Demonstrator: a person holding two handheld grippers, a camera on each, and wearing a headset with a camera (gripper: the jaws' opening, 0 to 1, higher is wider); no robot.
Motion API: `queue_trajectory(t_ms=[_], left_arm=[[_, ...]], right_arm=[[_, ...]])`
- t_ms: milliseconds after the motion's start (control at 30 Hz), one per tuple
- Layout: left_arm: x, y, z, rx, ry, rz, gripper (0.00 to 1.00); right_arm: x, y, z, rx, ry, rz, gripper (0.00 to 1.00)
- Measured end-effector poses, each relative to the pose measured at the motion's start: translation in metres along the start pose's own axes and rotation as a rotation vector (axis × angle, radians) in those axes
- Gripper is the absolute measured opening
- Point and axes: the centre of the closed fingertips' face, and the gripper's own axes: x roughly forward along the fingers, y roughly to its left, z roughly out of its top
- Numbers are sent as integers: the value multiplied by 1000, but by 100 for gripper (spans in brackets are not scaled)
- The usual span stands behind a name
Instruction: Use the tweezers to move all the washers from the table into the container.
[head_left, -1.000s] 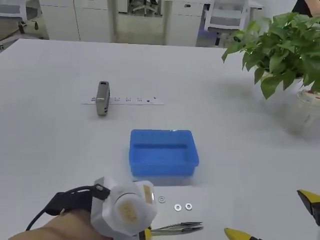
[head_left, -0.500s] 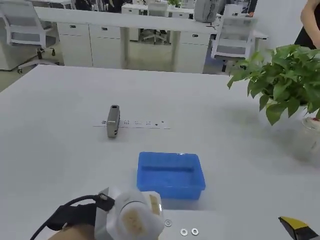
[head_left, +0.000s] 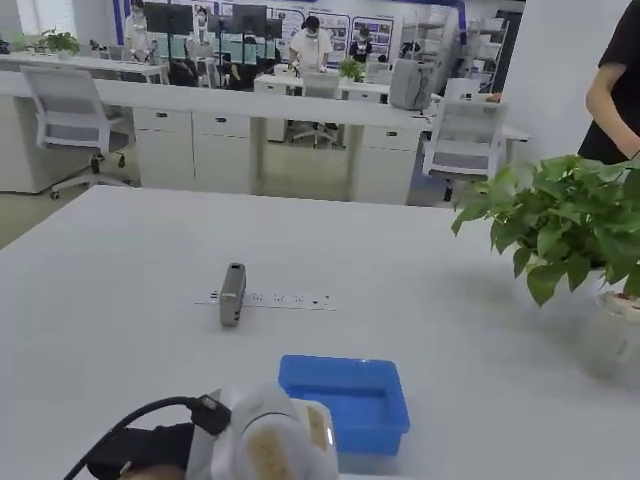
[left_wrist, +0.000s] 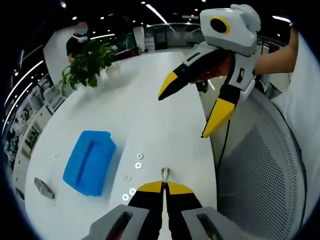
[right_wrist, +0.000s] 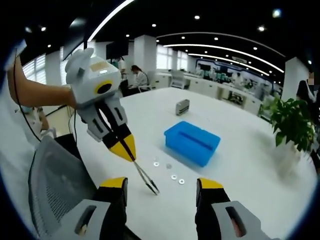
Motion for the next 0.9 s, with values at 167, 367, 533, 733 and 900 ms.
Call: queue_trajectory(t_ms=[167, 367, 533, 733, 900], left_arm=[[-12, -7, 3, -1, -14, -9, 0], [-26, -11, 2, 26, 9, -31, 0], [-41, -15, 6, 39, 23, -43, 0], [-55, -22, 21, 69, 19, -54, 0], [-67, -27, 30, 76, 22, -83, 0]], right_arm=[[6, 13, 9, -13, 2, 86, 46], [18, 29, 10, -47, 40, 196, 39], [25, 49, 13, -98, 61, 285, 34], [35, 67, 15, -147, 82, 359, 27], [37, 74, 23, -150, 69, 396, 25]])
